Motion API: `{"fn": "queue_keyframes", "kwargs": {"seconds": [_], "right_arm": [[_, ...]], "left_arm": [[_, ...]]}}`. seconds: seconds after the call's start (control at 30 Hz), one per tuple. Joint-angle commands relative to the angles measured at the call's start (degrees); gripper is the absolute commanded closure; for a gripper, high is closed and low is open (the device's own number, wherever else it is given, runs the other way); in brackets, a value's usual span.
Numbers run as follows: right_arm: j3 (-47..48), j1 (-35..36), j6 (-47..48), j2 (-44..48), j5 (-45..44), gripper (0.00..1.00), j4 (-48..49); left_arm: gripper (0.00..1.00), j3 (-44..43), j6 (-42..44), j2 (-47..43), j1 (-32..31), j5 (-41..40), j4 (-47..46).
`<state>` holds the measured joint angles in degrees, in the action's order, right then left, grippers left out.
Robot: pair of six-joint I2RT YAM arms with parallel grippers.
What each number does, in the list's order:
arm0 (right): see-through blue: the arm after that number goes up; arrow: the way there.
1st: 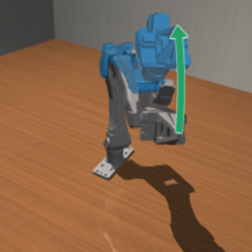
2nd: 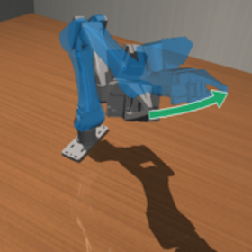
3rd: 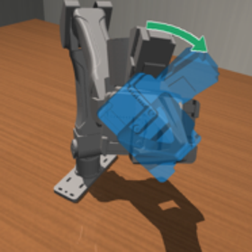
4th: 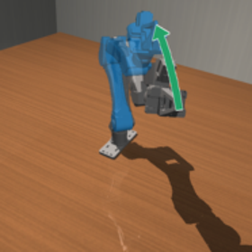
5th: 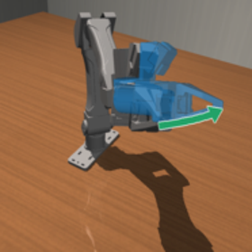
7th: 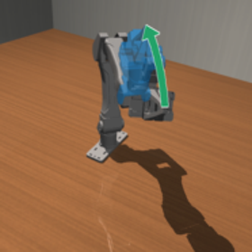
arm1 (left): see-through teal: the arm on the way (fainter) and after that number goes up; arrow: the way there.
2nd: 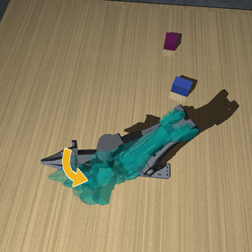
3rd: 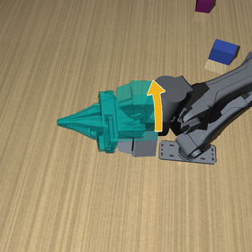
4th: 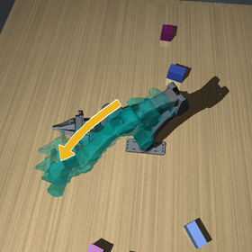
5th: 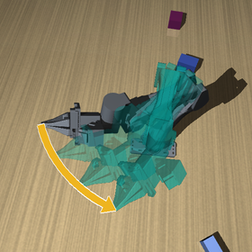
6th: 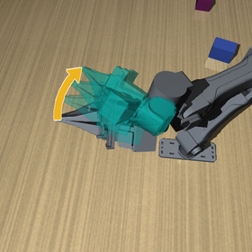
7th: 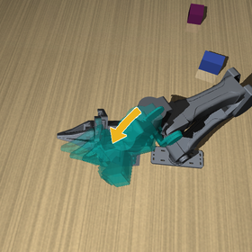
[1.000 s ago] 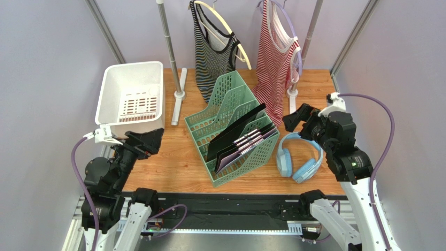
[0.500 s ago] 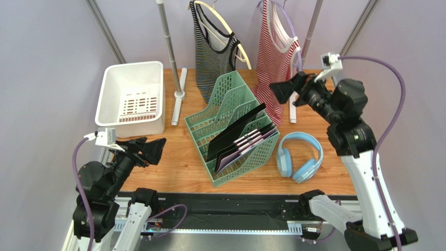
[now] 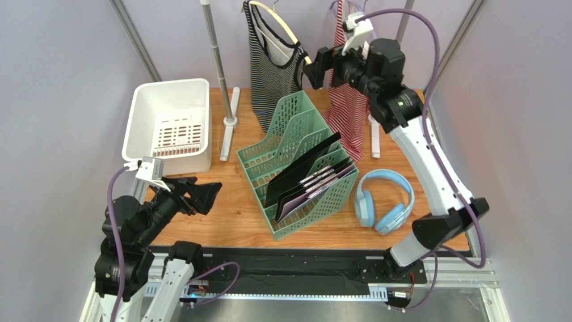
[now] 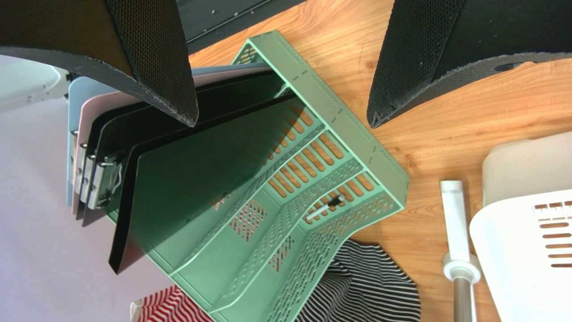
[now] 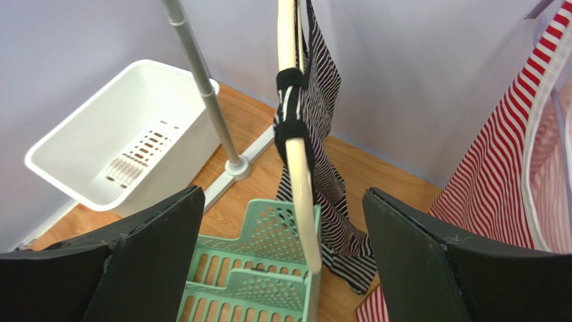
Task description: Remove the tank top from the hanger
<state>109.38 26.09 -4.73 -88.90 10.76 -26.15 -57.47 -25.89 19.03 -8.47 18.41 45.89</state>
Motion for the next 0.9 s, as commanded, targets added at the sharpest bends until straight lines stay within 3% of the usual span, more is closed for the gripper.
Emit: {"fn": "queue_keyframes", "kwargs": {"seconds": [0.0,0.37,0.77,0.87], "right_arm": [[7.1,1.6,8.1,-6.3,-1.7,0.06,3.4],[14.3,5.8,15.5,-16.7,-13.1,0.15,8.7],[15.2,5.8,17.1,-19.1,-8.3,0.44,9.5],[14.9,5.7,17.1,-19.1,-8.0,0.60,10.6]], "left_arm": [[0.01,-1.9,1.9,0.4,0.4,2.8,0.9],[0.02,-3.3,2.6,1.7,0.4,3.6,2.0],[0.06,-2.7,1.5,2.8,0.4,6.6,0.9],[0.07,-2.9,1.3,2.9,0.4,7.4,0.5]]}}
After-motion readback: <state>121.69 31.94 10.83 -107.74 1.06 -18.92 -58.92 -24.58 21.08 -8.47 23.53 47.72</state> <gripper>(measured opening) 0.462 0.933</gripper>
